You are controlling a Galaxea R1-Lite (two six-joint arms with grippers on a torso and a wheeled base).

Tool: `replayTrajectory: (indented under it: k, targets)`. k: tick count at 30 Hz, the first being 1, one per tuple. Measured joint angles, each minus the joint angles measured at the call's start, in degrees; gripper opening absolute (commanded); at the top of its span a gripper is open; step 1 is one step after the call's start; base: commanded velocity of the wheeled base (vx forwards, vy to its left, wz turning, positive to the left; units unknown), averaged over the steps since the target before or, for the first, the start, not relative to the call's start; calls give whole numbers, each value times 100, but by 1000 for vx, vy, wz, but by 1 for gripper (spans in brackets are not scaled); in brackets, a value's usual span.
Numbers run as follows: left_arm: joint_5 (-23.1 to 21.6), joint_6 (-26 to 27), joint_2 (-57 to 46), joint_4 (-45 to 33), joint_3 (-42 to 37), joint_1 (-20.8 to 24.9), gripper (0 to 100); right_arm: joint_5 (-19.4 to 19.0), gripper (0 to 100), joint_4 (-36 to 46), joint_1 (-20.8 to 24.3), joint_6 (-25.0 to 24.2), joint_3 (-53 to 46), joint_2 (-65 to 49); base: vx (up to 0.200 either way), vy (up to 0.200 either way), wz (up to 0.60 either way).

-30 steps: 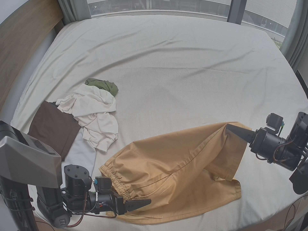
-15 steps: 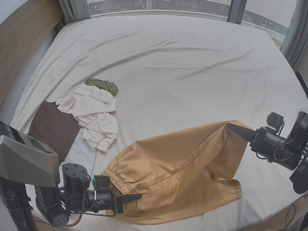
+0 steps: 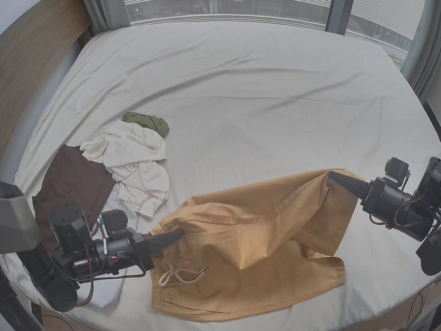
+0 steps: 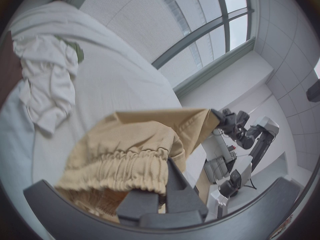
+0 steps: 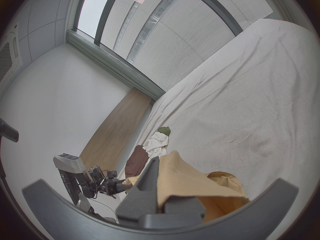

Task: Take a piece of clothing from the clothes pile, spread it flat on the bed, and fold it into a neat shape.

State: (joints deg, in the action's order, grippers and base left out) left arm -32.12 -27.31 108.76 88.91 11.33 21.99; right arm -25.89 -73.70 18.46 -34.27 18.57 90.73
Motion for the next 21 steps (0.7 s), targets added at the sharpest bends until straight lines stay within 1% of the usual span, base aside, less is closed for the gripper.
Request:
replayTrajectory:
  k: [4,7,8,16,21]
  targets:
    - [-12,-6,-195,-1,90,-110,0,-73,0,0,-118,-2,-2,-11,0,0,0]
    - [-121,-4,-240,-1,90,-130,0,-104,0,0,-168,0,-2,-13,0,0,0]
    - [-190,-4,-245,0,79,-133,100,-108,0,0,-178,0,-2,-16,0,0,0]
    - [-283,-9,-151,0,61,-50,100,-115,0,7,-182,0,-24,-13,0,0,0]
    - [-255,-4,48,5,60,179,100,-115,0,5,-165,0,-29,-11,0,0,0]
